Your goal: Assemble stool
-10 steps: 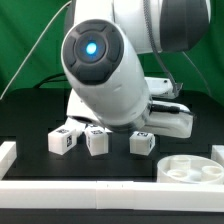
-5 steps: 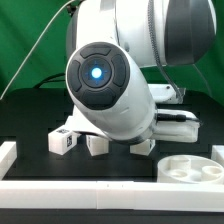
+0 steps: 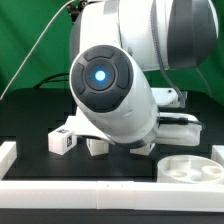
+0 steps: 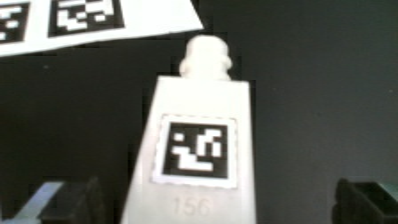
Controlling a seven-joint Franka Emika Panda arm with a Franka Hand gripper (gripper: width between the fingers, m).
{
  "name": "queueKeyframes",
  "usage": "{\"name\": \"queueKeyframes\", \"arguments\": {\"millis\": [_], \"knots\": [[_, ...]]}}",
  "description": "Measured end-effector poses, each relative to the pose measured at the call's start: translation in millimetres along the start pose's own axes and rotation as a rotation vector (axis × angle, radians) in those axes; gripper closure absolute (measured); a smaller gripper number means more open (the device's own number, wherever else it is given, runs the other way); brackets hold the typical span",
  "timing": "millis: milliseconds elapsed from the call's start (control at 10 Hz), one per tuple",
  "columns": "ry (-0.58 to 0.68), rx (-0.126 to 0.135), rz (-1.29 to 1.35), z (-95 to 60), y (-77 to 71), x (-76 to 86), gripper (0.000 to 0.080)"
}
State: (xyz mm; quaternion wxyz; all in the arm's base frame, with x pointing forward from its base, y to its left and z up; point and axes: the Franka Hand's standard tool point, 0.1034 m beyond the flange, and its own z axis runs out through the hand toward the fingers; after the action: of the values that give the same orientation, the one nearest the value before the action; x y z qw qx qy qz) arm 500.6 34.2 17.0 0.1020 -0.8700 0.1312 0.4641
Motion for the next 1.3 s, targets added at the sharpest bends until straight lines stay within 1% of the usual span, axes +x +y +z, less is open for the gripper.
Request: {"name": "queueKeyframes", "arguments": {"millis": [400,500,600,700,800,1000,1100,1200,1300], "knots": [[-0.007,-0.005,-0.002,9.3,-0.8,5.2,0.015],[-0.002,-0.006,-0.002,10.4,-1.3,6.4,0.0246],[-0.003,-0.006,-0.002,10.8,-1.1,6.4,0.0381],[-0.003,-0.006,-0.002,10.7,-0.8,6.4,0.0381],[-0.003,-0.005,-0.001,10.5,-0.5,6.5,0.0465],[-0.003,-0.005,-0.002,9.6,-0.6,6.2,0.0465],[0.001,-0.004,-0.004,6.7,-1.5,5.4,0.0465],[0.005,-0.005,-0.008,1.2,-3.7,1.9,0.0465],[-0.002,-0.007,-0.014,-8.2,-9.0,-6.3,0.0465]]}}
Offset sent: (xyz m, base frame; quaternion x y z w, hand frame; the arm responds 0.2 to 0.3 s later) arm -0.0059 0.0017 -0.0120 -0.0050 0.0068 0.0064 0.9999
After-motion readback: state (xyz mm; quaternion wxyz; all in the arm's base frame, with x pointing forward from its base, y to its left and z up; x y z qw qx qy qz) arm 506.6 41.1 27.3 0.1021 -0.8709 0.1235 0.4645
